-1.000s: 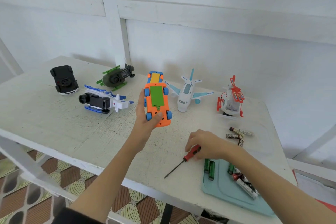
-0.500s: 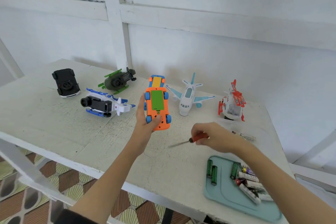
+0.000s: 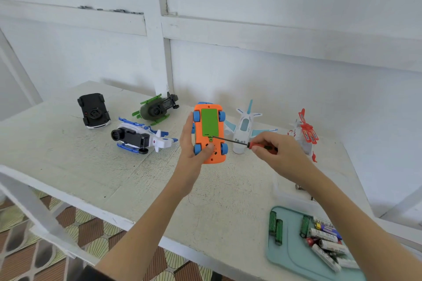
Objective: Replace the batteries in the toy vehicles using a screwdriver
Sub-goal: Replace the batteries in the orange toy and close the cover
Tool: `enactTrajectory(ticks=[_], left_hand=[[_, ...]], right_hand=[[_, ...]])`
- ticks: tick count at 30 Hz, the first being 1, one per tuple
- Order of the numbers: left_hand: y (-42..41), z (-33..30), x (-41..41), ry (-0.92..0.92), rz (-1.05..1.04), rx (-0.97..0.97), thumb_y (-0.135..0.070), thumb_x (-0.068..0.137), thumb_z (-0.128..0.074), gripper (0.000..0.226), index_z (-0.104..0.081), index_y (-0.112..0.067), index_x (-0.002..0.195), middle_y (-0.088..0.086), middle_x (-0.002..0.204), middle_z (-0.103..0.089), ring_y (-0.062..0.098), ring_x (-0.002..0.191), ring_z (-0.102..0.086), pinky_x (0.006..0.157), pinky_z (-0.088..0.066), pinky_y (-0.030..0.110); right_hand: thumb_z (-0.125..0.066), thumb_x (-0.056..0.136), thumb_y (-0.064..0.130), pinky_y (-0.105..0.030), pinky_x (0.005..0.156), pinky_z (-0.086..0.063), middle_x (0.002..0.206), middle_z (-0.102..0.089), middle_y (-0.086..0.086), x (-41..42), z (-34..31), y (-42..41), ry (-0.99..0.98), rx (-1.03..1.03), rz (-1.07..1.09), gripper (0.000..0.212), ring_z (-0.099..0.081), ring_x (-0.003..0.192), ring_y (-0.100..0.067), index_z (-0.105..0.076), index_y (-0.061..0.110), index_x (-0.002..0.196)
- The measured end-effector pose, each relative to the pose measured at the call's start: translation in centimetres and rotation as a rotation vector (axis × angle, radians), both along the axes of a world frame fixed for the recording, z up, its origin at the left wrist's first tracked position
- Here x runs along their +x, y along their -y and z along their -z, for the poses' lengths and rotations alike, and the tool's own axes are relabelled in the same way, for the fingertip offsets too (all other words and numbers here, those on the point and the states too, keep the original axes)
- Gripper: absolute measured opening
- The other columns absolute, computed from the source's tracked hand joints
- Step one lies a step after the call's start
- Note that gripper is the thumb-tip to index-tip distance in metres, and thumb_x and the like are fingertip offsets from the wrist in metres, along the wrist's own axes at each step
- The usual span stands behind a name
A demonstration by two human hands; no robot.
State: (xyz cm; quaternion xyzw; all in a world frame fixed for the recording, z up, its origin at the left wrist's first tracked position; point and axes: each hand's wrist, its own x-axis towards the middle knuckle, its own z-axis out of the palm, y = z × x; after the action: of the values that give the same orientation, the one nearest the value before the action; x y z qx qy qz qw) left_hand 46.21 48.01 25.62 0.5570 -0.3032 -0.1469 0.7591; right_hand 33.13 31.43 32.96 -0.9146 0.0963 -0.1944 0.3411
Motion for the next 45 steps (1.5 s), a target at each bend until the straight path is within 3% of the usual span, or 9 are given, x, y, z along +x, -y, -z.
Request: enactTrajectory(ticks=[4, 8, 17, 21, 26, 29, 32, 40, 45], left_hand=[[0.2, -0.5, -0.1, -0.010, -0.010, -0.014, -0.021, 0.085, -0.062, 0.073, -0.031, -0.071, 0.128, -0.001, 0.151, -0.038, 0.022, 0.126, -0.054, 0.102, -0.047, 0.055], [0.2, -0.6, -0.2, -0.017, 0.012, -0.047, -0.018, 0.085, -0.060, 0.073, -0.027, -0.062, 0.134, -0.003, 0.149, -0.042, 0.021, 0.126, -0.055, 0.103, -0.047, 0.052], [0.4, -0.6, 0.0, 0.011, -0.006, -0.031, -0.020, 0.084, -0.063, 0.075, -0.027, -0.064, 0.134, 0.001, 0.151, -0.037, 0.022, 0.128, -0.053, 0.103, -0.047, 0.053], [0.4, -0.5, 0.0, 0.053, -0.031, -0.014, -0.027, 0.084, -0.065, 0.072, -0.032, -0.075, 0.125, 0.003, 0.152, -0.035, 0.023, 0.128, -0.054, 0.099, -0.051, 0.048], [0.6, -0.5, 0.2, 0.080, -0.059, 0.030, -0.035, 0.079, -0.068, 0.073, -0.028, -0.075, 0.127, 0.004, 0.154, -0.030, 0.022, 0.131, -0.050, 0.095, -0.054, 0.039], [0.7, -0.3, 0.3, 0.087, -0.063, 0.045, -0.039, 0.078, -0.069, 0.076, -0.027, -0.071, 0.132, 0.006, 0.155, -0.029, 0.026, 0.136, -0.044, 0.098, -0.051, 0.051], [0.7, -0.1, 0.5, 0.096, -0.089, 0.089, -0.046, 0.076, -0.071, 0.081, -0.022, -0.069, 0.137, 0.004, 0.159, -0.022, 0.032, 0.147, -0.023, 0.104, -0.042, 0.060], [0.8, -0.5, -0.1, 0.131, -0.138, 0.135, -0.048, 0.075, -0.069, 0.080, -0.021, -0.070, 0.136, 0.001, 0.159, -0.022, 0.034, 0.148, -0.018, 0.106, -0.039, 0.061], [0.8, -0.5, -0.5, 0.141, -0.160, 0.177, -0.042, 0.077, -0.066, 0.080, -0.022, -0.065, 0.139, 0.004, 0.160, -0.013, 0.029, 0.147, -0.023, 0.104, -0.045, 0.055]], right_hand=[[-0.062, 0.085, 0.018, -0.025, 0.060, -0.040, 0.067, -0.063, 0.005, 0.1, 0.2, 0.1, 0.009, -0.007, 0.025, 0.007, -0.047, 0.056, -0.003, -0.068, 0.016, 0.084], [-0.063, 0.085, 0.017, -0.023, 0.059, -0.040, 0.064, -0.061, 0.008, 0.1, 0.2, 0.2, 0.024, 0.021, 0.021, 0.007, -0.046, 0.055, -0.003, -0.066, 0.020, 0.078], [-0.062, 0.085, 0.019, -0.029, 0.060, -0.038, 0.059, -0.055, 0.010, 0.2, 0.2, 0.4, 0.009, 0.019, 0.018, 0.014, -0.045, 0.055, -0.008, -0.061, 0.024, 0.072], [-0.061, 0.085, 0.020, -0.031, 0.060, -0.040, 0.058, -0.055, 0.010, 0.1, 0.1, 0.6, -0.006, 0.024, 0.020, 0.020, -0.047, 0.056, -0.010, -0.057, 0.029, 0.067], [-0.062, 0.084, 0.019, -0.034, 0.061, -0.042, 0.058, -0.055, 0.009, 0.1, 0.1, 0.6, 0.022, 0.051, 0.027, 0.019, -0.048, 0.057, -0.011, -0.059, 0.027, 0.068], [-0.063, 0.084, 0.018, -0.032, 0.061, -0.040, 0.056, -0.054, 0.010, 0.1, 0.1, 0.6, 0.033, 0.057, 0.027, 0.018, -0.046, 0.056, -0.010, -0.060, 0.025, 0.067], [-0.062, 0.084, 0.018, -0.030, 0.060, -0.038, 0.055, -0.053, 0.011, 0.1, 0.0, 0.8, 0.026, 0.056, 0.020, 0.016, -0.044, 0.054, -0.008, -0.061, 0.023, 0.068], [-0.063, 0.083, 0.021, -0.028, 0.059, -0.039, 0.056, -0.055, 0.012, -0.2, -0.2, 1.0, 0.017, -0.049, 0.038, 0.013, -0.043, 0.052, -0.003, -0.061, 0.023, 0.069], [-0.064, 0.082, 0.022, -0.025, 0.058, -0.041, 0.064, -0.064, 0.006, -0.7, -0.7, 0.6, 0.022, -0.258, 0.070, 0.010, -0.056, 0.062, -0.012, -0.064, 0.016, 0.074]])
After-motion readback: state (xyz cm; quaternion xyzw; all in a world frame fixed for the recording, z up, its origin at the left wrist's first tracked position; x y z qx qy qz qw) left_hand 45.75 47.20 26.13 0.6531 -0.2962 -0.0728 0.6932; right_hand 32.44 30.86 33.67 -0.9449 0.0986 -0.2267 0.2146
